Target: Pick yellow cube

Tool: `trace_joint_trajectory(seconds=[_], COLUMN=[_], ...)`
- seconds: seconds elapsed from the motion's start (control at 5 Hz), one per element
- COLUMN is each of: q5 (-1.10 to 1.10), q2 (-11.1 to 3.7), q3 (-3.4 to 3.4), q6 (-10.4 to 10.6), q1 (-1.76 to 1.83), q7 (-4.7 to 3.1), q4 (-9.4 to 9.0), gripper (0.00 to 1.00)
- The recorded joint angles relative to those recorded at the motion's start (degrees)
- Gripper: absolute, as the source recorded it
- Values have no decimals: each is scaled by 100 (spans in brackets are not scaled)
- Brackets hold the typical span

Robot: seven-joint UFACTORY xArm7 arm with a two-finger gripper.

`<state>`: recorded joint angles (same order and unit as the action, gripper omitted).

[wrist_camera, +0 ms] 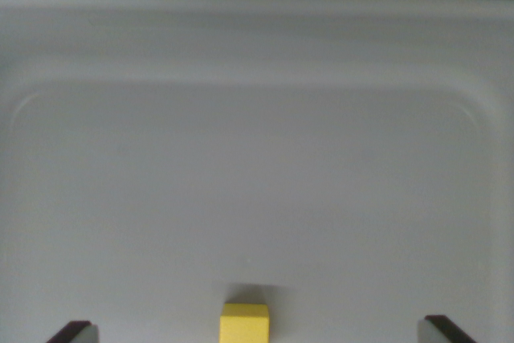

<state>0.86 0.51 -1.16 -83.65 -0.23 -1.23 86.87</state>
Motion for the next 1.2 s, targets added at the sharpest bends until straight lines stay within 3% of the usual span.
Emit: trace_joint_trajectory(seconds=[0.2,0.4,0.6,0.8,1.0,1.2], q5=[1,1,2,2,3,3], q2=[-38,-38,-81,-81,-128,-128], q3=[5,5,11,11,17,17], q6=[168,168,359,359,569,569], q1=[7,7,15,15,24,24], q7=[7,7,15,15,23,23], q4=[-164,-164,-350,-350,-554,-554], gripper=[0,0,0,0,0,0])
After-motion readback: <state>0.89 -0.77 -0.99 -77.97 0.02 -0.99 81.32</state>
